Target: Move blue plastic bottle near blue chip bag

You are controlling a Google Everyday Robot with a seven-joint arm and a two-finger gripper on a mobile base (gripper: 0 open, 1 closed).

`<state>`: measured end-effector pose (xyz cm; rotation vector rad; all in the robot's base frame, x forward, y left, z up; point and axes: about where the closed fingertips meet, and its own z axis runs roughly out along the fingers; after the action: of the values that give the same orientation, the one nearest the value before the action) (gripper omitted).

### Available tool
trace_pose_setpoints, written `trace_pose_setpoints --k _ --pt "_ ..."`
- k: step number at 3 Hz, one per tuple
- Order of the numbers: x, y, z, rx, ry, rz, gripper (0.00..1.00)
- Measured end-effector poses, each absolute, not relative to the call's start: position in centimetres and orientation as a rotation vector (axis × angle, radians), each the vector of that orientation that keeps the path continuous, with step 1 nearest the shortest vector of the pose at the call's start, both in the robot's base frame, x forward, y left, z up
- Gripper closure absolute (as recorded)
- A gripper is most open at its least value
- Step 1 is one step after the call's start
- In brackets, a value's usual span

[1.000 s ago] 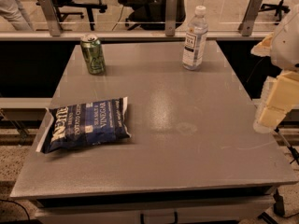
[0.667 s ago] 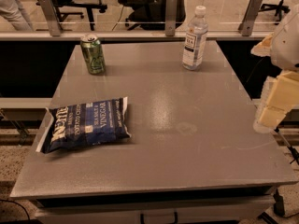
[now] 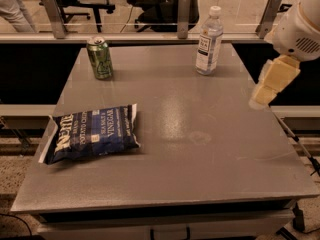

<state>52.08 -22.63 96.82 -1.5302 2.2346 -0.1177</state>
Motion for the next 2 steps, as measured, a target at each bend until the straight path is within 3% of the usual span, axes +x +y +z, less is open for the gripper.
trace_pose_setpoints --k 2 --pt "59.2 -23.9 97.8 -1.259 2.196 -0.030 0.00"
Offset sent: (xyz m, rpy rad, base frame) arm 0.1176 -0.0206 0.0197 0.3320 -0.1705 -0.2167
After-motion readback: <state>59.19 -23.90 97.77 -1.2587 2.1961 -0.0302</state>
